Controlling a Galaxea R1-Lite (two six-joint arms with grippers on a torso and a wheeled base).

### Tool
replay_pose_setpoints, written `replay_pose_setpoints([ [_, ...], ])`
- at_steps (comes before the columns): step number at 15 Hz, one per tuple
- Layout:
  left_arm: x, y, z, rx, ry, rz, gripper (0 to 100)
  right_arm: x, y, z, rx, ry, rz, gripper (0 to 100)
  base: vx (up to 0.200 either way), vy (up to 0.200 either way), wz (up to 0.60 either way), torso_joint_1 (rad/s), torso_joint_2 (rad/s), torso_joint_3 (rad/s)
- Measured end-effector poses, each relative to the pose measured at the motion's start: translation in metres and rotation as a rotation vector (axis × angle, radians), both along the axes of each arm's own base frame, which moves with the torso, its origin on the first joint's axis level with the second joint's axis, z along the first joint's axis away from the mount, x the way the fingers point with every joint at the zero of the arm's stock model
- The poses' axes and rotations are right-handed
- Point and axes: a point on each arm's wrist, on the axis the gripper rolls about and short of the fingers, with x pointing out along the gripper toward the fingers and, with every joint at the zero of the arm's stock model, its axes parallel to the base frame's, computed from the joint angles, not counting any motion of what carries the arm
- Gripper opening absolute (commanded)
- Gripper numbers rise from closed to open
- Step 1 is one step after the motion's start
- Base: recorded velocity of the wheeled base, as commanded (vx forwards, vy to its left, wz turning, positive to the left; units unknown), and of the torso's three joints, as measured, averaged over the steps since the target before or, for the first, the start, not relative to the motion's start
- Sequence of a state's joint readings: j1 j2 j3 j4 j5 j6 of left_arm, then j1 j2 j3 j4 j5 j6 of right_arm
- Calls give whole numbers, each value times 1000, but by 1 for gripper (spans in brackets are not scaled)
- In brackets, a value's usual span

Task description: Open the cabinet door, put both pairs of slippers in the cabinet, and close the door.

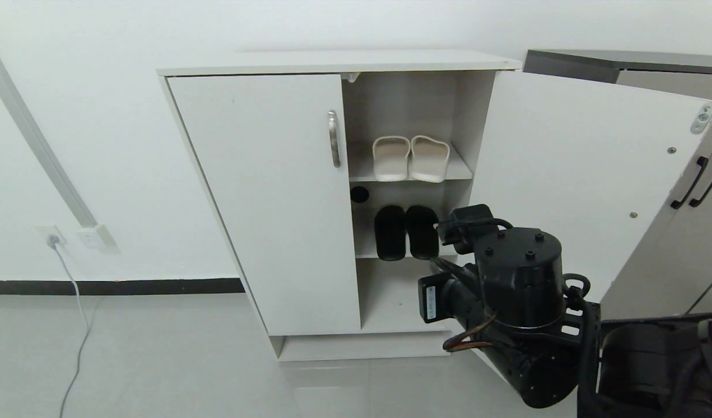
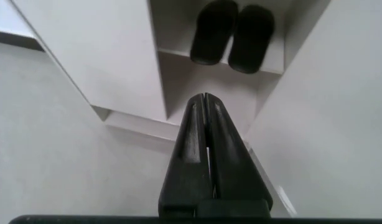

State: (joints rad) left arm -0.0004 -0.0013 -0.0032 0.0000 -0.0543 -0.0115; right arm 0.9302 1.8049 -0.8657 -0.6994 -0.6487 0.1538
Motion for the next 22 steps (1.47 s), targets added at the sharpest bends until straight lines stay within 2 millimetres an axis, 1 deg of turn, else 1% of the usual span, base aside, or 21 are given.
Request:
replay_pose_setpoints([
  [3, 0, 0, 0, 0, 0, 0, 0, 2, 0, -6, -15, 10, -1, 0, 0, 0, 0, 0, 0, 0],
  [9, 0, 0, 0, 0, 0, 1, 0, 5, 0, -10, -27, 19, -5, 0, 0, 0, 0, 0, -13, -11],
  [12, 0, 0, 0, 0, 2, 0, 0, 5, 1, -10, -27, 19, -3, 0, 0, 0, 0, 7, -186, -310],
  [16, 0, 0, 0, 0, 0, 1, 0, 5, 1, -12, -32, 22, -2, 0, 0, 0, 0, 38, -507, -375],
  [22, 0, 0, 0, 0, 0, 0, 0, 5, 0, -14, -40, 28, -6, 0, 0, 0, 0, 123, -465, -344],
])
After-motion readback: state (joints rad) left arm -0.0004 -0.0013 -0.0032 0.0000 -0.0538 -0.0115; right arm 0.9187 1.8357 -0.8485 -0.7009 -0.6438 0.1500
